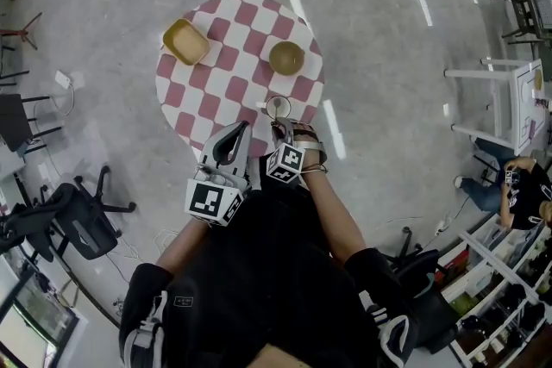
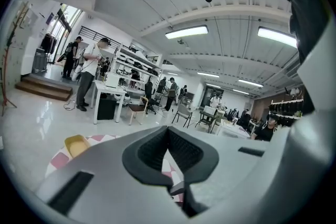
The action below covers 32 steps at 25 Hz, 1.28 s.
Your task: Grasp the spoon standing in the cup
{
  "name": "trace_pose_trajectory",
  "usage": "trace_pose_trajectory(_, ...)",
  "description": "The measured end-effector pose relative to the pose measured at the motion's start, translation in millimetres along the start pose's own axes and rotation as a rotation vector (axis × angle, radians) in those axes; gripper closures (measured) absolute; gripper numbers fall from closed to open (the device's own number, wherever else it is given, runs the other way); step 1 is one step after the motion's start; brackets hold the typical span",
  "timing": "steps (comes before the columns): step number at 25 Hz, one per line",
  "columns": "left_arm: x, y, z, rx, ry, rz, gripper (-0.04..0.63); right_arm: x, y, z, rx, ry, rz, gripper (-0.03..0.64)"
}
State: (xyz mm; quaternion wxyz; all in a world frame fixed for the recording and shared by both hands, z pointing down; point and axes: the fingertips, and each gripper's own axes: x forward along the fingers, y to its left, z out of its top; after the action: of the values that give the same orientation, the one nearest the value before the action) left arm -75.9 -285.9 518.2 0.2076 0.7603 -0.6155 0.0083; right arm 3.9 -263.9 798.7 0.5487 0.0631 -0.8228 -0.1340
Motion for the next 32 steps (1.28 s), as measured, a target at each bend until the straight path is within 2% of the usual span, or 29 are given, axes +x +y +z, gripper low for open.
trace_pose_trajectory(6, 3, 4, -1, -0.005, -0.001, 0.016, 0.587, 4, -4, 2, 0.004, -0.010, -0.026, 0.548)
trace_pose_trajectory(14, -11, 4, 0, 0.000, -0.017, 0.008, 0.586, -6, -11, 4, 0.047, -0.036, -0.062, 0.552)
trace_pose_trajectory(17, -24, 4, -2, 0.005, -0.022, 0.005, 0.586, -16, -14, 9, 0.098, -0.061, -0.094, 0.552)
trace_pose_trajectory(23, -59, 1, 0, 0.023, -0.060, -0.023, 0.586, -58, -26, 27, 0.299, -0.162, -0.192, 0.554)
trace_pose_trajectory(32, -133, -22, -1, 0.055, -0.124, -0.109, 0.586, -181, -13, 49, 0.760, -0.417, -0.387, 0.553)
